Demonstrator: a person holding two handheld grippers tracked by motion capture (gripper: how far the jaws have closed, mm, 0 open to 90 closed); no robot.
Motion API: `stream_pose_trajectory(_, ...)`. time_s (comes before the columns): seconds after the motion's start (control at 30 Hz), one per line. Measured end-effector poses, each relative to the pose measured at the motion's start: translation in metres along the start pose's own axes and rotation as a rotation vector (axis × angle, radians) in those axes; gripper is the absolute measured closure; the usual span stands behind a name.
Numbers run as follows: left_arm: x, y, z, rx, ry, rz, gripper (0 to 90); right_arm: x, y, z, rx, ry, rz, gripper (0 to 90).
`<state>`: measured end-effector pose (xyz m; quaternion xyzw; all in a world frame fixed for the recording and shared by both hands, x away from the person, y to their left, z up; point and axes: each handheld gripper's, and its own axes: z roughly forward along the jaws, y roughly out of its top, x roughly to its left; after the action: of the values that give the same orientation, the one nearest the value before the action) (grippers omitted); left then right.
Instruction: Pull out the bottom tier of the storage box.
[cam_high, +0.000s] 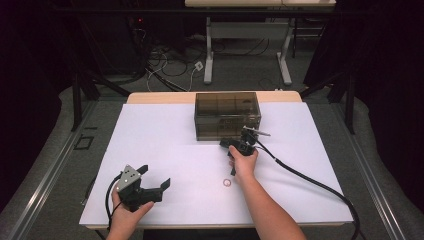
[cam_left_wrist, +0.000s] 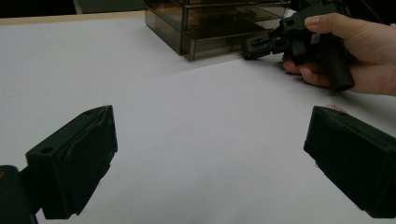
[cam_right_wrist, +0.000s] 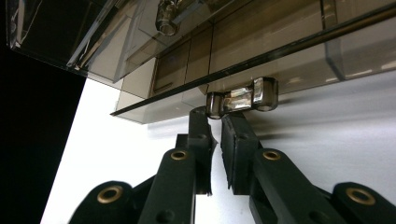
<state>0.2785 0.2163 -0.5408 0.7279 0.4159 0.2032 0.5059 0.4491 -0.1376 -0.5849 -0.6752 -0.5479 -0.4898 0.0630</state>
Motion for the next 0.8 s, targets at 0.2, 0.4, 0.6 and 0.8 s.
stream_pose_trajectory(0.2,-0.0001,-0.0001,0.0003,0.000,0.000,0.000,2.5,0.0004,-0.0013,-0.0014,0.008,-0.015,-0.004,83.3)
stream_pose_trajectory(0.4,-0.0006,-0.0005,0.0009,0.000,-0.001,-0.009,2.5,0.0001,-0.0026,-0.0021,0.001,-0.003,-0.004,83.3)
stream_pose_trajectory(0.6,0.0000,-0.0007,0.0008,0.000,0.001,-0.005,2.5,0.0001,-0.0036,-0.0034,0.010,-0.002,-0.009,83.3)
stream_pose_trajectory(0.8,0.0006,-0.0007,0.0005,0.002,0.005,0.000,2.5,0.0004,-0.0053,-0.0035,0.000,-0.003,-0.011,83.3)
